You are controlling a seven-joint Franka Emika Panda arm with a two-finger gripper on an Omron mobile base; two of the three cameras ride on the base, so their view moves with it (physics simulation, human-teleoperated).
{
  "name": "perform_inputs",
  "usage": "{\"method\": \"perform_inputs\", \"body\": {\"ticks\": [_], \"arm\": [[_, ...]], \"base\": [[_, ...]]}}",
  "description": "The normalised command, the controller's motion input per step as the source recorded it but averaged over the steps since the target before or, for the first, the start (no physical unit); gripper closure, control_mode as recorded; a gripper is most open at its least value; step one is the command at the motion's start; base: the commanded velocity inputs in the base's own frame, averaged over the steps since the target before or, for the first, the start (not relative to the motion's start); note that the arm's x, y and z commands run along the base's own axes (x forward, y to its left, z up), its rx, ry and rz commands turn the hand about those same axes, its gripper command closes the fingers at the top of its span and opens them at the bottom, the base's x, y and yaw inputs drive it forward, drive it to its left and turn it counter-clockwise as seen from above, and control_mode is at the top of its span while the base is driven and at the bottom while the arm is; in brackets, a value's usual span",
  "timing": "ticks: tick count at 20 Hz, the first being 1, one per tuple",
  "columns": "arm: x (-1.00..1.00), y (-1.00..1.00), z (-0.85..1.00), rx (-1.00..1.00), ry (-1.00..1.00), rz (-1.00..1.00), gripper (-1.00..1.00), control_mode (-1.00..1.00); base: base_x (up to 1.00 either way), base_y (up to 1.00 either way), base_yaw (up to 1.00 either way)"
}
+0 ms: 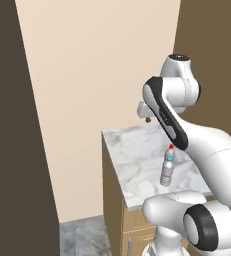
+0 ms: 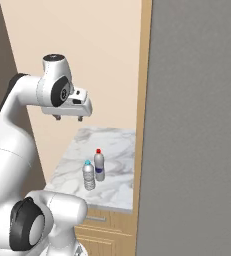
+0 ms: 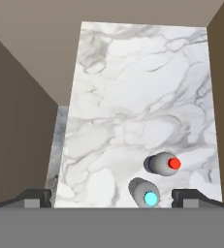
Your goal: Take the bottled waters from the counter and place them in the freezer to freeze. Close the freezer door after placing the bottles.
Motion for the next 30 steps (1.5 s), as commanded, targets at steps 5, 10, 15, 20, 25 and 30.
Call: {"method": "perform_inputs", "body": {"ticks": [5, 10, 15, 20, 25, 30], "arm": [[0.0, 0.0, 0.0, 0.0, 0.0, 0.0, -1.0, 1.0], [0.0, 0.0, 0.0, 0.0, 0.0, 0.0, -1.0, 1.0], [0.0, 0.0, 0.0, 0.0, 0.0, 0.0, -1.0, 1.0], [0.0, 0.0, 0.0, 0.0, 0.0, 0.0, -1.0, 1.0], [0.0, 0.0, 0.0, 0.0, 0.0, 0.0, -1.0, 1.0], [0.0, 0.0, 0.0, 0.0, 0.0, 0.0, -1.0, -1.0]], "base": [[-0.08, 0.35, -0.12], [-0.17, 0.48, -0.17], [-0.28, 0.56, -0.23], [-0.25, 0.52, -0.23], [-0.15, 0.44, -0.24], [-0.02, 0.14, -0.1]]}}
